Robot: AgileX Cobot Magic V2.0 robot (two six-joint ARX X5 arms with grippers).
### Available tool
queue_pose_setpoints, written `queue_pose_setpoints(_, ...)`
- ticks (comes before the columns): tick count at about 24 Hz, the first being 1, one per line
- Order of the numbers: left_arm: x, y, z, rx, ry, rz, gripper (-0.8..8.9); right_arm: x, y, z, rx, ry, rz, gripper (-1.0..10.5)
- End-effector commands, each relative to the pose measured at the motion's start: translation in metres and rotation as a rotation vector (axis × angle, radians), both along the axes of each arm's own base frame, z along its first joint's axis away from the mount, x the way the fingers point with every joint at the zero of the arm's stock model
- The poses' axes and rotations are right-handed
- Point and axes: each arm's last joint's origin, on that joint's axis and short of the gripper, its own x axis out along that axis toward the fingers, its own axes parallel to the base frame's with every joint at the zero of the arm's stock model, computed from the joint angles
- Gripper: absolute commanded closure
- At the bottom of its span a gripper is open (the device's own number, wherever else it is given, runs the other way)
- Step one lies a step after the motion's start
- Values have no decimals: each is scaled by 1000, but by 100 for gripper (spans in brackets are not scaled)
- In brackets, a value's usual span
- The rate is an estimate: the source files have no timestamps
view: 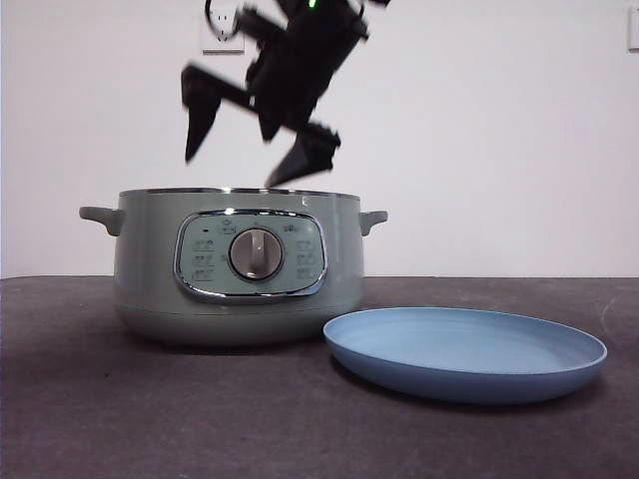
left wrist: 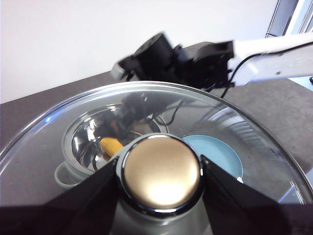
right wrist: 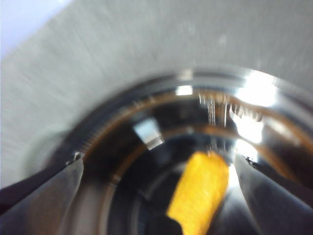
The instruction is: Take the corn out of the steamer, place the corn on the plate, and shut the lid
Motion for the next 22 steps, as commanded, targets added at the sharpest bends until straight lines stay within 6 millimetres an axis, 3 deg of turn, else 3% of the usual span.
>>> queue_pose_setpoints(1,-5,1,8,-33,-61,-7,822,4,7,-19,-33,13,-4,353)
queue_pose_setpoints(11,-6,1,7,-29,-46,-18,822,5,22,-62,-122,58,-21,386)
queue_pose_setpoints(18,-6,1,5,-24,-33,-18,822,6,22,-70,-176,55,-68,383)
queue_pose_setpoints(22,-7,2,5,-25,-34,-18,822,7,23,-89,-217,96,-68,453)
